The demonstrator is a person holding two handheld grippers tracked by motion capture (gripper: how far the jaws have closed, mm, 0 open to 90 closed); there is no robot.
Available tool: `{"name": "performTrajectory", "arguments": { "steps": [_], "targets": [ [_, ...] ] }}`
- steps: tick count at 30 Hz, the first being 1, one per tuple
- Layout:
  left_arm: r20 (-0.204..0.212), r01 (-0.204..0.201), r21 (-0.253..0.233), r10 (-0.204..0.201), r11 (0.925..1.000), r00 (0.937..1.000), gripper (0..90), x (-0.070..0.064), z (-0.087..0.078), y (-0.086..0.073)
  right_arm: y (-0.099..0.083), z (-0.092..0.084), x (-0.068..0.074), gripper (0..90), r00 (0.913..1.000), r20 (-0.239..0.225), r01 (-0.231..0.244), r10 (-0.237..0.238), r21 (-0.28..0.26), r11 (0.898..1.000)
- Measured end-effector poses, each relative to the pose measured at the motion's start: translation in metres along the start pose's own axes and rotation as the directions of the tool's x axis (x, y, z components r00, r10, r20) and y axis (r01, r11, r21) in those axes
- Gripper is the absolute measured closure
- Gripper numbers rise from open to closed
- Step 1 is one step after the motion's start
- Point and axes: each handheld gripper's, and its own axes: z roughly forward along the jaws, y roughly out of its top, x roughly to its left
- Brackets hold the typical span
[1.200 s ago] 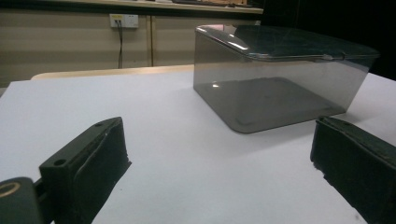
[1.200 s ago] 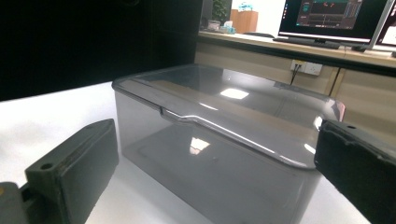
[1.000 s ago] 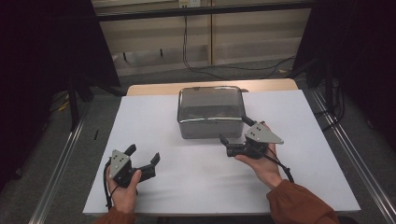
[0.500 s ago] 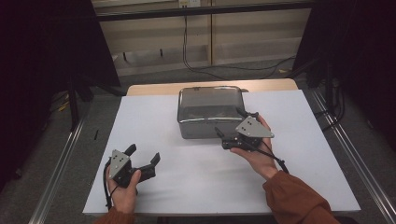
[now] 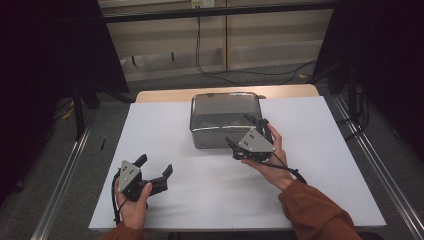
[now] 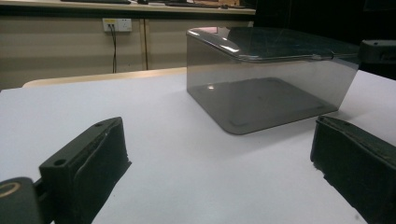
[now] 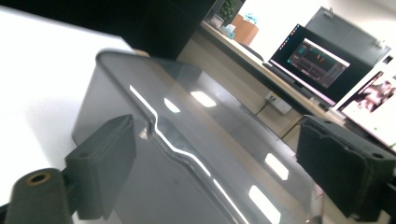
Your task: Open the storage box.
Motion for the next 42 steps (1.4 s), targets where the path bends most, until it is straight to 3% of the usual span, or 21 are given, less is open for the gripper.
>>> {"name": "performTrajectory", "arguments": {
  "steps": [3,7,10,12,17,18,20,24,29,30,32,35,37,40,42],
  "targets": [
    [-0.001,0.001,0.002,-0.001,1.0000,1.0000,3.6,0.000,0.000,0.000,-0.002,0.002,0.005,15.7,0.9967,0.008,0.080,-0.081,0.016,0.997],
    [-0.002,-0.001,0.005,0.001,1.0000,1.0000,3.7,0.001,0.001,0.000,-0.004,0.004,0.010,20.0,0.9844,0.012,0.175,-0.176,0.027,0.984],
    [0.000,0.003,0.007,-0.003,1.0000,1.0000,3.7,0.001,0.001,0.000,-0.004,0.004,0.011,23.2,0.9700,0.019,0.241,-0.242,0.048,0.969],
    [-0.005,0.004,0.009,-0.004,0.9999,1.0000,3.6,0.002,0.001,0.000,-0.003,0.004,0.011,25.5,0.9549,0.026,0.294,-0.296,0.048,0.955],
    [-0.007,0.010,0.008,-0.010,0.9999,0.9999,3.6,0.003,0.001,0.000,-0.004,0.006,0.011,31.7,0.9241,0.036,0.378,-0.380,0.066,0.924],
    [-0.007,0.010,0.007,-0.010,0.9999,0.9999,3.7,0.002,0.001,0.000,-0.005,0.006,0.012,32.4,0.9224,0.030,0.382,-0.385,0.074,0.921],
    [-0.009,0.007,0.011,-0.007,0.9999,0.9999,3.6,0.003,0.001,-0.001,-0.007,0.008,0.014,35.6,0.9075,0.024,0.416,-0.419,0.083,0.905],
    [-0.007,0.010,0.008,-0.010,0.9999,0.9999,3.6,0.002,0.001,-0.001,-0.010,0.011,0.020,37.0,0.8470,0.029,0.526,-0.531,0.095,0.845],
    [-0.009,0.006,0.013,-0.006,0.9999,0.9999,3.6,0.003,0.002,-0.001,-0.011,0.014,0.027,44.4,0.8114,0.020,0.580,-0.584,0.102,0.809],
    [-0.010,0.007,0.012,-0.007,0.9999,0.9999,3.6,0.003,0.002,-0.001,-0.011,0.015,0.027,46.8,0.7982,0.017,0.598,-0.602,0.105,0.795],
    [-0.008,0.004,0.018,-0.004,0.9998,1.0000,3.6,0.003,0.003,-0.001,-0.012,0.015,0.029,51.2,0.7875,0.013,0.611,-0.616,0.115,0.783],
    [-0.005,-0.002,0.019,0.002,0.9998,1.0000,3.6,0.002,0.004,0.000,-0.012,0.016,0.031,57.3,0.7792,0.013,0.621,-0.627,0.122,0.774],
    [0.000,-0.009,0.023,0.009,0.9997,1.0000,3.7,0.002,0.005,0.000,-0.012,0.018,0.032,59.6,0.7613,0.019,0.642,-0.648,0.120,0.757],
    [-0.004,-0.005,0.023,0.005,0.9997,1.0000,3.6,0.002,0.005,0.000,-0.012,0.019,0.035,62.4,0.7447,0.018,0.660,-0.667,0.129,0.740],
    [-0.006,-0.007,0.022,0.007,0.9997,1.0000,3.6,0.002,0.004,0.000,-0.012,0.020,0.038,65.8,0.7227,0.016,0.683,-0.691,0.133,0.718]
  ]
}}
